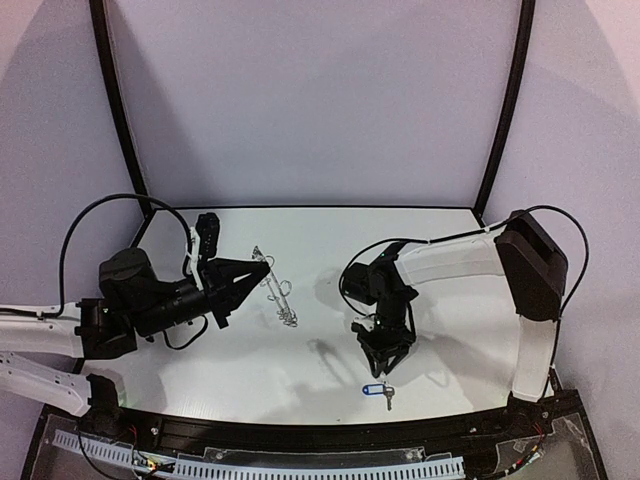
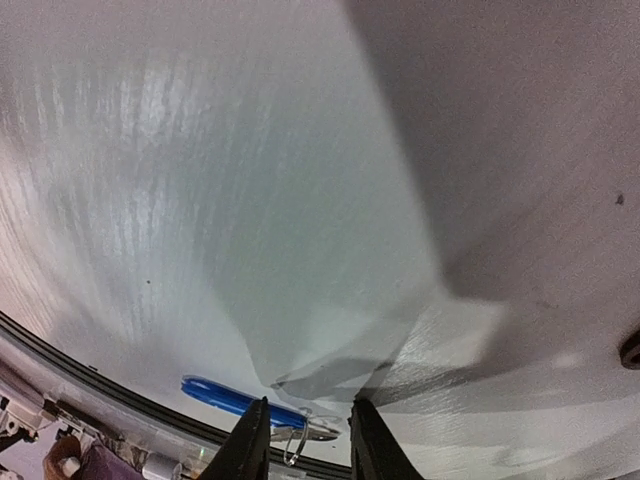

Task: Put the keys on the keyring

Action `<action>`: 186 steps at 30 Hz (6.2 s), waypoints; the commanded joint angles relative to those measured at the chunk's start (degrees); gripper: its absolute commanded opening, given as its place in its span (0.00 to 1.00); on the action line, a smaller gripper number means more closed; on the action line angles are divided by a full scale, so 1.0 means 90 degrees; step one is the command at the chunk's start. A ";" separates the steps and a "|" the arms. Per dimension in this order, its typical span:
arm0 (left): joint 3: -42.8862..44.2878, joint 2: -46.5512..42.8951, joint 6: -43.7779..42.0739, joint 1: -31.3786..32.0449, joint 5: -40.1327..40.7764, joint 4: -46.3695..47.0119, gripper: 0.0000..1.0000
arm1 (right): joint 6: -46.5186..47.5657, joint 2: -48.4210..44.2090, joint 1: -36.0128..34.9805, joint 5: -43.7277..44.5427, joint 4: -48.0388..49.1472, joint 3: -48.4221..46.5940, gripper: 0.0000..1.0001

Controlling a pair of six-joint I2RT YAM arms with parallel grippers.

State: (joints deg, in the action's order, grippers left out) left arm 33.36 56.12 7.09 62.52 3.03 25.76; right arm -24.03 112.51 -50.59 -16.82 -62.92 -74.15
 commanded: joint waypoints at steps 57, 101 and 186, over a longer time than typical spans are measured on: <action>0.0114 0.0055 -0.0026 -0.0001 -0.0155 -0.0188 0.01 | -0.1242 -0.1451 0.0174 -0.0434 0.1317 0.1740 0.20; 0.0443 0.0356 -0.0029 0.0005 -0.0285 -0.0343 0.01 | -0.1113 -0.2065 0.0733 -0.1630 0.2688 0.2742 0.16; 0.0737 0.0418 -0.0243 -0.0001 -0.0309 -0.0509 0.01 | 0.0081 -0.3042 0.0480 -0.0913 0.2303 0.1753 0.00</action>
State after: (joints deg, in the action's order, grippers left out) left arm 37.50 59.92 6.33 62.52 1.50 19.18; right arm -22.98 95.46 -45.80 -28.45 -46.78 -57.47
